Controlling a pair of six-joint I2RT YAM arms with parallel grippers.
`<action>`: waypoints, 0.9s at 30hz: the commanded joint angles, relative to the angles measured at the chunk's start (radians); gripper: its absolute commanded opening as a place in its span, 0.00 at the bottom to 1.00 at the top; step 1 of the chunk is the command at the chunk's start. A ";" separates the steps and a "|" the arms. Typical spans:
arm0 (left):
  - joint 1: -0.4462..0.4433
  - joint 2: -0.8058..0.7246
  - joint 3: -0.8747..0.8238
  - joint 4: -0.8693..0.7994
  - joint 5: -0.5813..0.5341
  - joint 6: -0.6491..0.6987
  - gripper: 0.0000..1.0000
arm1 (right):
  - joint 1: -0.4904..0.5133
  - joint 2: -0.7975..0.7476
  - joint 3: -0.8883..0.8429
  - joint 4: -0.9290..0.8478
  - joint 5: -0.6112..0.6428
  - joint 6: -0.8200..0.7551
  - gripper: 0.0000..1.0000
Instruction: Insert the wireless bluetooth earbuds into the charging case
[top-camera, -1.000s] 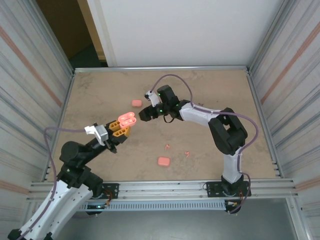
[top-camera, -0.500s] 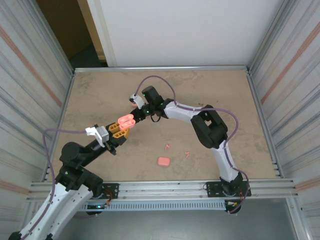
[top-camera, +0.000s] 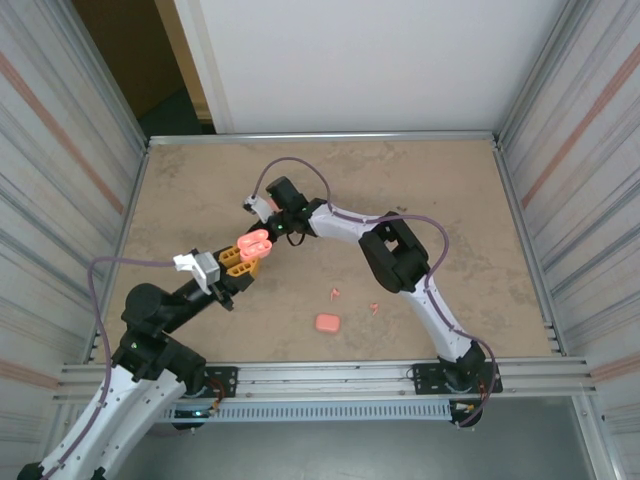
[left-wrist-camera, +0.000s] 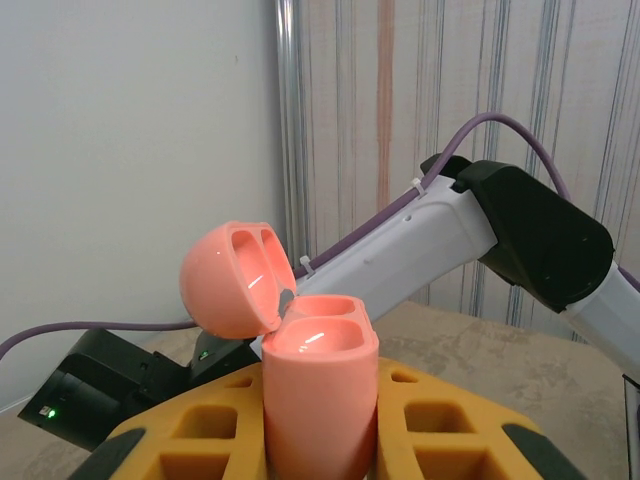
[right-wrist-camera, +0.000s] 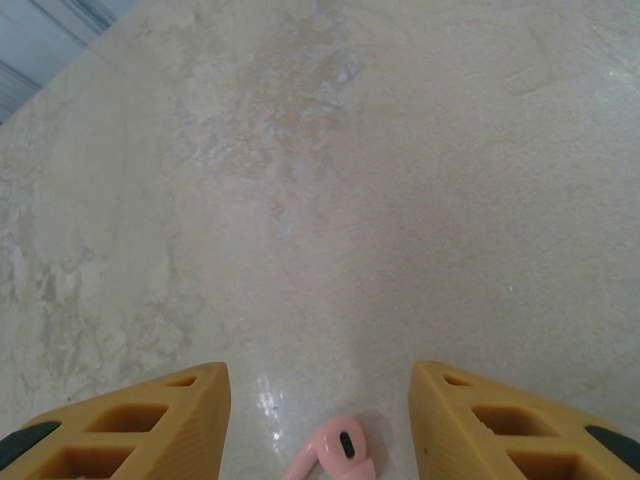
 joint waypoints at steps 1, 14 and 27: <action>-0.006 0.000 -0.006 0.022 -0.003 0.005 0.00 | 0.012 0.034 0.050 -0.043 -0.029 -0.024 0.49; -0.006 -0.002 -0.006 0.022 0.000 0.004 0.00 | 0.019 0.077 0.096 -0.140 -0.027 -0.058 0.48; -0.006 -0.001 -0.003 0.013 -0.010 0.014 0.00 | 0.029 0.026 0.033 -0.216 -0.058 -0.157 0.42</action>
